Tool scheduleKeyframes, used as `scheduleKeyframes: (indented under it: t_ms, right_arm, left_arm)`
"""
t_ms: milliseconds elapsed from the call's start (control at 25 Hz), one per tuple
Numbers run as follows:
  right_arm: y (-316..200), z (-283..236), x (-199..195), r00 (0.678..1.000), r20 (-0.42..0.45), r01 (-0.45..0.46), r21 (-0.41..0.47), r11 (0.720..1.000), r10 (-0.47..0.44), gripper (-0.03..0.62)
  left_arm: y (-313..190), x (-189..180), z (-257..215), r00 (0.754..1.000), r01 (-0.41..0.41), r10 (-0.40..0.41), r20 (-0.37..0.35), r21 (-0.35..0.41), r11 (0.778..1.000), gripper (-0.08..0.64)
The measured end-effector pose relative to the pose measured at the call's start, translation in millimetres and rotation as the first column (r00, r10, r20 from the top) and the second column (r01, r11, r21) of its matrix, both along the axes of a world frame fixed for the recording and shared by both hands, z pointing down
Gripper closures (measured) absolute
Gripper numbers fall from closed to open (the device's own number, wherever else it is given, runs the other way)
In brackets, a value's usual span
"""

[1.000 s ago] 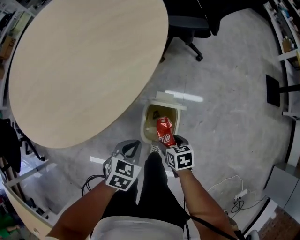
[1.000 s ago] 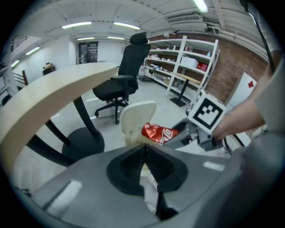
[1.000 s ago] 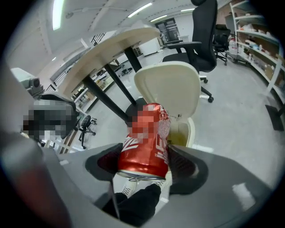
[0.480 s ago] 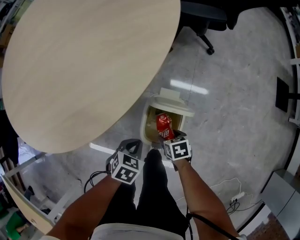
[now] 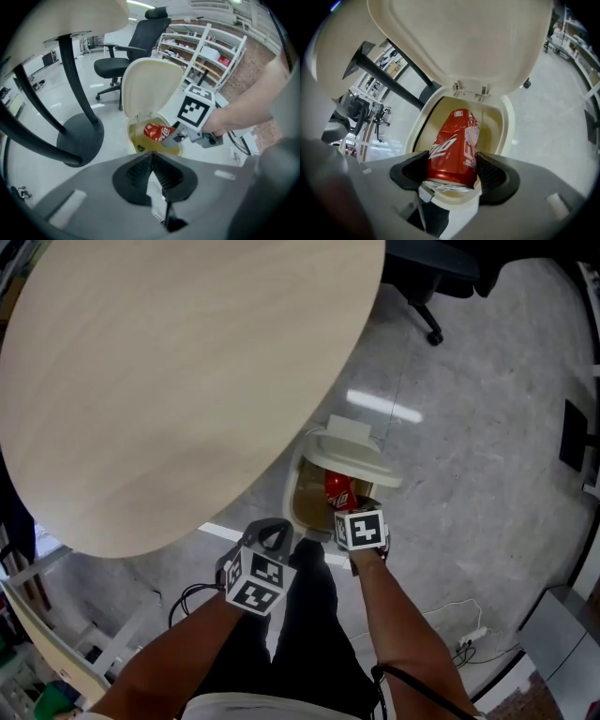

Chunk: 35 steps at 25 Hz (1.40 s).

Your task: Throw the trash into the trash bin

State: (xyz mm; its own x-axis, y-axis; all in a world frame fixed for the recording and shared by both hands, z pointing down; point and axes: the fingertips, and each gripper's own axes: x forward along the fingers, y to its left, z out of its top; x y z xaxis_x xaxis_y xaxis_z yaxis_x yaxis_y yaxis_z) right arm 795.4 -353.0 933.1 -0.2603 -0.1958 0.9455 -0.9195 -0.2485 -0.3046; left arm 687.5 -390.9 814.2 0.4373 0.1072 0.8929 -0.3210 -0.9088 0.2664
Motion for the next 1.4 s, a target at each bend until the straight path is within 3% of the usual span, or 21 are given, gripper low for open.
scheduleKeyframes:
  t_ms: [200,720,800,920,1120,1280,1400]
  right_arm:
    - [-8.4,-3.3,11.7,0.999,-0.048,-0.010,0.009,1.000,0.010,0.253]
    - [-11.1,-26.8,3.2,0.999,-0.033,-0.035,0.093,0.995,0.038,0.262]
    - [-14.5,-33.4,4.9,0.998,-0.055,-0.022,0.122,0.992,0.029,0.330]
    - [-20.1,-50.4,7.0,0.997,-0.075,-0.021,0.168,0.985,0.034,0.585]
    - [-26.8,-104.1,8.4,0.997,-0.025,-0.062,0.264,0.962,0.071,0.589]
    - [-38.8,-178.8,6.5,0.996,-0.003,-0.081,0.419,0.904,0.090,0.589]
    - [-36.9,-223.8,1.4,0.995,0.004,-0.086,0.486,0.870,0.096,0.591]
  left_arm:
    - [2.0,3.3,-5.2,1.000,-0.013,0.013,-0.020,0.002,1.000,0.552]
    - [-2.7,-10.1,-2.6,1.000,-0.003,0.003,-0.001,0.003,1.000,0.552]
    - [-3.8,-9.4,-5.9,1.000,-0.010,0.010,-0.009,0.011,1.000,0.552]
    - [-6.2,-7.4,-14.6,0.999,-0.018,0.019,-0.030,0.028,0.999,0.552]
    - [-6.0,1.5,-42.5,0.997,-0.027,0.030,-0.072,0.040,0.999,0.552]
    - [-8.6,14.9,-93.4,0.985,-0.013,0.026,-0.171,0.074,0.997,0.552]
    - [-6.1,22.9,-132.1,0.967,-0.005,0.028,-0.253,0.093,0.996,0.552]
